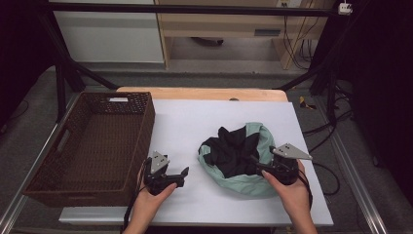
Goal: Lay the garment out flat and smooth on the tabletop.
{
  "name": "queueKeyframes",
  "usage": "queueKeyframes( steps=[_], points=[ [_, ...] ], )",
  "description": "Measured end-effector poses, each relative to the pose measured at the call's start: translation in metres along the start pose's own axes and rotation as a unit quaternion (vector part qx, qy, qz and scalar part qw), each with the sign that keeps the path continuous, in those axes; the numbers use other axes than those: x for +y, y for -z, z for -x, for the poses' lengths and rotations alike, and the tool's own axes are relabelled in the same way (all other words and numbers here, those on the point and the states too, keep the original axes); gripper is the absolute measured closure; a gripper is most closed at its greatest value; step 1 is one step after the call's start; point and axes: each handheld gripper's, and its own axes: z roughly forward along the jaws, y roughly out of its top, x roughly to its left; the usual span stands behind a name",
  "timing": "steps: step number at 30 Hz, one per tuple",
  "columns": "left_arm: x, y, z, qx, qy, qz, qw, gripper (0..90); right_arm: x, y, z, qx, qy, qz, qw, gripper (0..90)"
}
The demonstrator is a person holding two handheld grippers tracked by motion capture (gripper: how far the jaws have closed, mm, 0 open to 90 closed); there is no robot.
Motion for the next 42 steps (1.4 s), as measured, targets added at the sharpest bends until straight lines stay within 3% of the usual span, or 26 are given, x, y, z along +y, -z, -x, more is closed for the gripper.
queueKeyframes(
  steps=[11,23,29,34,42],
  points=[
    [-0.002,-0.003,0.002,-0.001,0.003,-0.005,1.0,8.4,0.004,-0.006,-0.022,0.03,0.015,-0.019,0.9993,18.9],
    [0.001,0.0,-0.003,0.002,-0.003,0.003,1.0,8.9,0.006,-0.011,-0.048,0.052,0.046,-0.019,0.9975,19.8],
    [0.002,0.001,-0.008,0.002,0.004,0.008,1.0,8.4,0.006,-0.014,-0.056,0.06,0.052,-0.024,0.9965,18.9],
    [0.002,0.002,-0.011,0.005,0.009,0.01,0.9999,6.1,0.007,-0.014,-0.063,0.074,0.059,-0.013,0.9954,16.7],
    [0.0,-0.001,-0.006,0.012,0.002,0.011,0.9999,6.4,0.007,-0.019,-0.077,0.094,0.067,-0.025,0.993,15.3]
  ],
)
